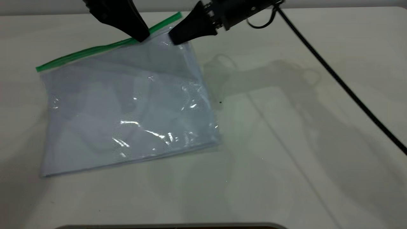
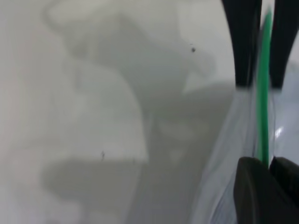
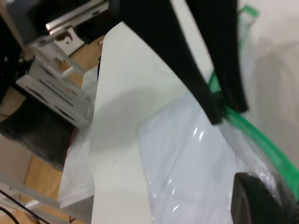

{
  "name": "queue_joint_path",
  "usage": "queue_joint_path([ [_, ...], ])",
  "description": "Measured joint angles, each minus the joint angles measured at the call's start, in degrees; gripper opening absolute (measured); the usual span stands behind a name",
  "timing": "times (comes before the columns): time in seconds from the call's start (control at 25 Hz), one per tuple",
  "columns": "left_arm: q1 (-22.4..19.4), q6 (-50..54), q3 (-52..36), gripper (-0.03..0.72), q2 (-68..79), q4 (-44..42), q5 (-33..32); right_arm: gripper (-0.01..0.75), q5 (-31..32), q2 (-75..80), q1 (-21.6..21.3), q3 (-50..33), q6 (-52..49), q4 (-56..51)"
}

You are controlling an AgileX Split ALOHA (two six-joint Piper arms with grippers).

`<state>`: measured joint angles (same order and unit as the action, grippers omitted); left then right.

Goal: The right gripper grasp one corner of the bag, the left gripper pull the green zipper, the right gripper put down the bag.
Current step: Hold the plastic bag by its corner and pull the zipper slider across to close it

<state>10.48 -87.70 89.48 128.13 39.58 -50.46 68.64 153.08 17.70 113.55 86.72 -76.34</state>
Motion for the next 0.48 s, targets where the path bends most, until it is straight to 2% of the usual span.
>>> queue_joint_path([
  [0.24,-0.43,1.58,0.0,0.053,0.01,-2.26,1.42,0.032,0.67,0.0,-3.47,0.0,-0.38,-0.32],
  [0.48,-3.2,6.73,0.0,0.053,0.06,-6.82,1.31,0.032,0.67,0.0,-5.82,0.0,-1.11,-0.65],
])
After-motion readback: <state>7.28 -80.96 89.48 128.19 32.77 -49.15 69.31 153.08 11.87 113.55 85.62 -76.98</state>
